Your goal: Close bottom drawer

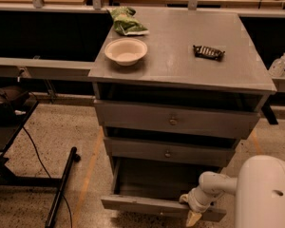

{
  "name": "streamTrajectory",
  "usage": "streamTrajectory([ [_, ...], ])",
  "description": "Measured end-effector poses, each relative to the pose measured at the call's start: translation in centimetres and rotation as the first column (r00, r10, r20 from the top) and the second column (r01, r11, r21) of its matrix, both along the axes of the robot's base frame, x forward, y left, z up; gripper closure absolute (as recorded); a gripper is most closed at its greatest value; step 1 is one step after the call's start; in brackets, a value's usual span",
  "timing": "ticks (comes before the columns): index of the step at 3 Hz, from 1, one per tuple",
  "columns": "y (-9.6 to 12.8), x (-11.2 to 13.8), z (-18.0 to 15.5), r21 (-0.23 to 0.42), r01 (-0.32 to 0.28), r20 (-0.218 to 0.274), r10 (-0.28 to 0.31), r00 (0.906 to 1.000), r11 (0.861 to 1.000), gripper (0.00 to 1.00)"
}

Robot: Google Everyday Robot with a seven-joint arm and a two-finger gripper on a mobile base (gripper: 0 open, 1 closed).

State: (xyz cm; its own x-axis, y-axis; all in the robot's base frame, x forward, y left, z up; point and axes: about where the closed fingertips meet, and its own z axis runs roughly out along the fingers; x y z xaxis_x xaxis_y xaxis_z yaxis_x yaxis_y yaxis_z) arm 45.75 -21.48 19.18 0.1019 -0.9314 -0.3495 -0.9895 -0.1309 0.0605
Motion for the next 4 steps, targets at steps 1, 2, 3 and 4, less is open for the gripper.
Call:
streamTrajectory([
  [1,-0.01,0.2,0.03,-0.004,-0.002,0.001,0.002,1.0,1.0,0.36],
  [2,-0.01,0.2,0.05,-0.004,-0.002,0.002,0.002,1.0,1.0,0.42],
  [3,0.0,0.21,0.16,-0.004,-0.002,0.002,0.002,1.0,1.0,0.54],
  [4,0.0,0.22,0.22,-0.004,-0.002,0.002,0.002,1.0,1.0,0.61],
])
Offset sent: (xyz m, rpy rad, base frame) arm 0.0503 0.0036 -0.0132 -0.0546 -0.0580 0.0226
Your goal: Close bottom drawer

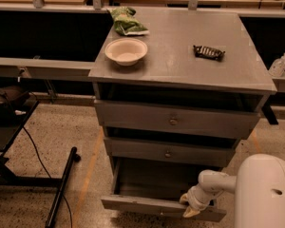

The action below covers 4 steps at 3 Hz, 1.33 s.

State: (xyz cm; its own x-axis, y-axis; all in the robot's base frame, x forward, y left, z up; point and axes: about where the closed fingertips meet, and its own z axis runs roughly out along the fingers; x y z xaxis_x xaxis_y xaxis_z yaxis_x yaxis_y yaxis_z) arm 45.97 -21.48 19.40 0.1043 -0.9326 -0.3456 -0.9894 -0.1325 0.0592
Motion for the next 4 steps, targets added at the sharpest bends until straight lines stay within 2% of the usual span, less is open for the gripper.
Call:
streamTrajectory([
  [1,0.0,0.0,0.0,0.0,0.0,0.0,0.0,1.0,1.0,0.62],
  [2,0.0,0.01,0.07,0.0,0.0,0.0,0.0,1.0,1.0,0.78],
  [4,0.0,0.02,0.16,0.0,0.0,0.0,0.0,1.0,1.0,0.81],
])
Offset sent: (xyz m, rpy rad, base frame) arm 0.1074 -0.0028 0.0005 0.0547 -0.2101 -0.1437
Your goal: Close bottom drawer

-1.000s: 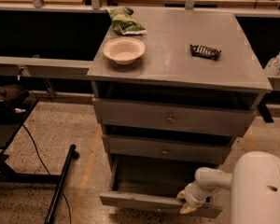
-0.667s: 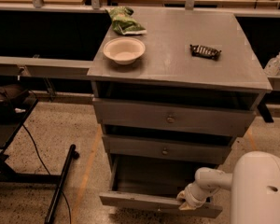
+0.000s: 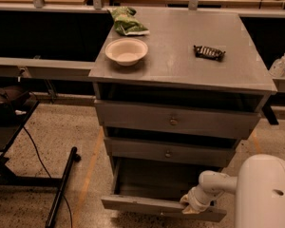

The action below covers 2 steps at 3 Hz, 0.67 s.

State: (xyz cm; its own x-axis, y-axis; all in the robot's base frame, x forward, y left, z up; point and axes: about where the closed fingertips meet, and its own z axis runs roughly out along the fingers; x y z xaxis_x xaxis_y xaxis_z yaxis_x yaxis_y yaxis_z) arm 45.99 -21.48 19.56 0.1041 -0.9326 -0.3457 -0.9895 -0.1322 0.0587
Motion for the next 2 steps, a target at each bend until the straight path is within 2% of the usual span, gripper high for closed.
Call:
streamTrajectory([
  [1,0.0,0.0,0.0,0.0,0.0,0.0,0.0,1.0,1.0,0.81],
  [2,0.0,0.01,0.0,0.0,0.0,0.0,0.0,1.0,1.0,0.63],
])
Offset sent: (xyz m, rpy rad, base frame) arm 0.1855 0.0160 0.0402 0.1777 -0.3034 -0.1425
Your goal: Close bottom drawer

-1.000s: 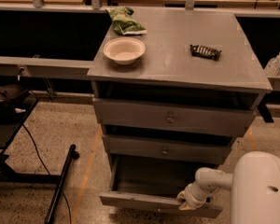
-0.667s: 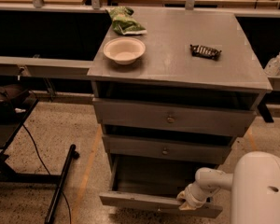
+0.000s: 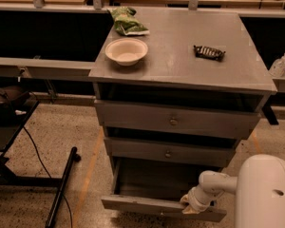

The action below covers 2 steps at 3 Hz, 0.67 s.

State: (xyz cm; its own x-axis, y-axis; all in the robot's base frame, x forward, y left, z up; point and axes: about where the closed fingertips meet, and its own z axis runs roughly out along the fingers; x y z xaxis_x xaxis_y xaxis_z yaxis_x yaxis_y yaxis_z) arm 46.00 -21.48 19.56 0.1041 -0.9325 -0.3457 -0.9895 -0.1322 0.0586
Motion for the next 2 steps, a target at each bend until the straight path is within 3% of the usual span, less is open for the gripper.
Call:
streamTrajectory([
  [2,0.01,-0.01,-0.01,0.0,0.0,0.0,0.0,1.0,1.0,0.17],
])
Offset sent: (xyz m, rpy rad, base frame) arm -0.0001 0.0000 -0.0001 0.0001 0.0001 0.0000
